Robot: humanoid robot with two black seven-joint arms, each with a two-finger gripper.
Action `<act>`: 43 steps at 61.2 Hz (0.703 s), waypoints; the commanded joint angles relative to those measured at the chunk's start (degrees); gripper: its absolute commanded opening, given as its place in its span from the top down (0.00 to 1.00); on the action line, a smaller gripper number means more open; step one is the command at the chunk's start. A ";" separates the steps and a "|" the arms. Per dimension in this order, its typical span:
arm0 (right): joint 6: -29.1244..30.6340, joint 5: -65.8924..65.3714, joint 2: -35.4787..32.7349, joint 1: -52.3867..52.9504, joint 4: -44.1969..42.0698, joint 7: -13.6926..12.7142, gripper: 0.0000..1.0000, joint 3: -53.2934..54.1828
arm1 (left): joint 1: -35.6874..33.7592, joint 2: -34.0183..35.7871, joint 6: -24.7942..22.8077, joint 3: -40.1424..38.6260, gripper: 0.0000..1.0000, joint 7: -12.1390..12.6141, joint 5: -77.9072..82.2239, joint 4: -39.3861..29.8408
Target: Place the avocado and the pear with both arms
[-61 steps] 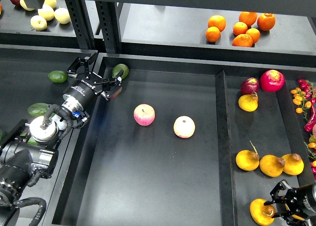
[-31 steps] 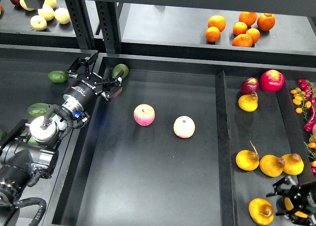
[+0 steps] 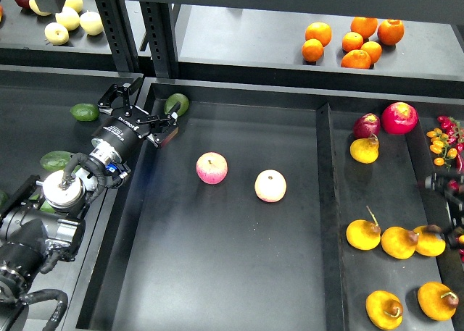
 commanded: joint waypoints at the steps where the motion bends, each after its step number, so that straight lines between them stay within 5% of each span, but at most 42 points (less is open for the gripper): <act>1: 0.00 0.90 5.66 2.32 -4.04 -0.02 0.01 7.32 | 0.04 0.00 0.00 0.02 0.01 -0.09 -0.01 -0.34; 41: 0.00 2.31 36.33 3.20 -17.13 -0.02 0.01 24.90 | -0.05 0.00 0.00 -1.03 0.01 -0.27 -0.01 -0.60; 43: 0.00 2.31 37.39 3.20 -17.31 2.21 0.01 24.90 | -0.05 0.00 0.00 -1.03 0.01 -0.44 -0.01 -0.69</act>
